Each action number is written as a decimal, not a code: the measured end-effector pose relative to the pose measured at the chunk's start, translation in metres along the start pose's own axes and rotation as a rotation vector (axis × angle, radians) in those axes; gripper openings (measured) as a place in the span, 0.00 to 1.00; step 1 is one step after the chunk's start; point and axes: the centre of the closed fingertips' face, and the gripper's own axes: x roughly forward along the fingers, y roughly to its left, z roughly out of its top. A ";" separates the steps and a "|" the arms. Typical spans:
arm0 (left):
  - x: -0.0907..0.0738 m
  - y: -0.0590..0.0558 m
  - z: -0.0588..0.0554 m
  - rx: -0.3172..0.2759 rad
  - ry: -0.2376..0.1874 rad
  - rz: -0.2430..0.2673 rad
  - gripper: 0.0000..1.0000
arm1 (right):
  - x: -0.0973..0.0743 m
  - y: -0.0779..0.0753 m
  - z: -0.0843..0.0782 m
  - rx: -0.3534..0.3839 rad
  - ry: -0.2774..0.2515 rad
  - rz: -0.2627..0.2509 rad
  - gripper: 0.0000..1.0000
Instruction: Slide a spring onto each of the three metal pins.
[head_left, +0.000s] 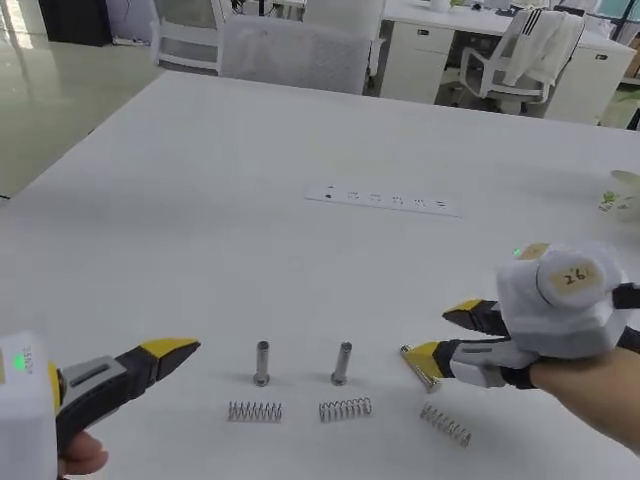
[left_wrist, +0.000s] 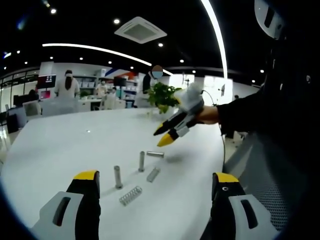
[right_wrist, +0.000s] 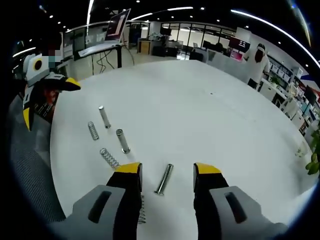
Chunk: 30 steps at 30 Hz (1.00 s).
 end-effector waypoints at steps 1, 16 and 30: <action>0.000 0.000 0.000 -0.001 -0.001 0.001 0.90 | 0.003 0.000 -0.002 -0.007 0.009 -0.001 0.35; 0.001 -0.001 0.000 -0.003 0.002 -0.001 0.89 | 0.025 -0.002 -0.015 0.053 0.102 0.003 0.17; 0.002 -0.003 0.000 -0.006 0.005 -0.007 0.89 | 0.040 -0.002 -0.024 0.105 0.161 -0.003 0.09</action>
